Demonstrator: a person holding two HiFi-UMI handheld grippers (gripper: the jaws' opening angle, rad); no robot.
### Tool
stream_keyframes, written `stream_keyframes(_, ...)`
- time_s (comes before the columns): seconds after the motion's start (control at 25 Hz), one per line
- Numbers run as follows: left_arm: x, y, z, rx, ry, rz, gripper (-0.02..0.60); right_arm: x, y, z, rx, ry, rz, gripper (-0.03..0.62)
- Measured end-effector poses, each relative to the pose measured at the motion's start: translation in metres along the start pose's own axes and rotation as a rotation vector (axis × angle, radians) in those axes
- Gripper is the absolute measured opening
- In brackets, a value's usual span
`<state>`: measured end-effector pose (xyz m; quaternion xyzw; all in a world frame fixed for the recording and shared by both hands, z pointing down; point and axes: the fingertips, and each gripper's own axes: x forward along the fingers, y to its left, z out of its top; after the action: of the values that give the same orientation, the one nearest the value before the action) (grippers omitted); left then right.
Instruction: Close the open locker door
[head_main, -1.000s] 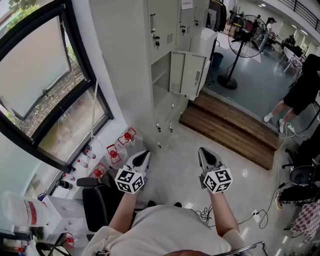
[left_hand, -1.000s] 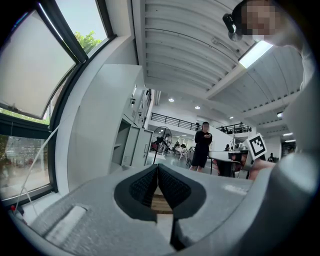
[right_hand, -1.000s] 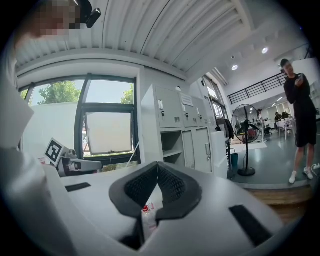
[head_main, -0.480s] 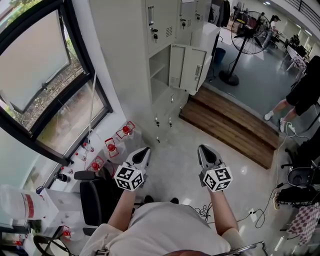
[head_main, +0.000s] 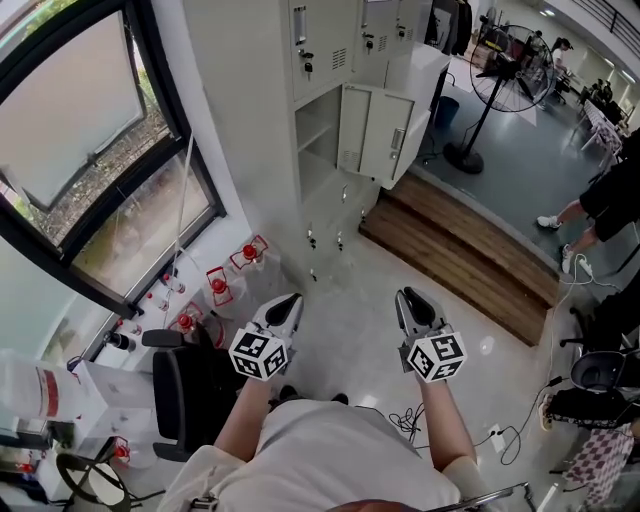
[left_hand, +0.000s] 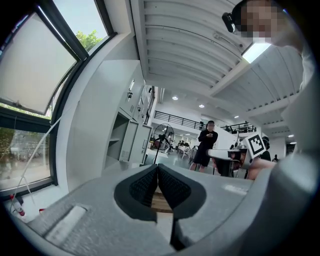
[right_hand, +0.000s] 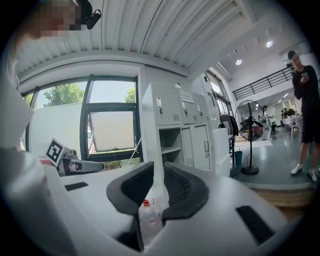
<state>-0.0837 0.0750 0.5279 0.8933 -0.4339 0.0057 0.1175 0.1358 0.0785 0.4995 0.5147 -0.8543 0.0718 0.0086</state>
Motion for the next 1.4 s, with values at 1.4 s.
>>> stream_keyframes(1.4,0.092,0.061,0.014,0.009,0.026,0.000,0.015,0.098,-0.067,-0.005,0.039,0.038,-0.006,0.060)
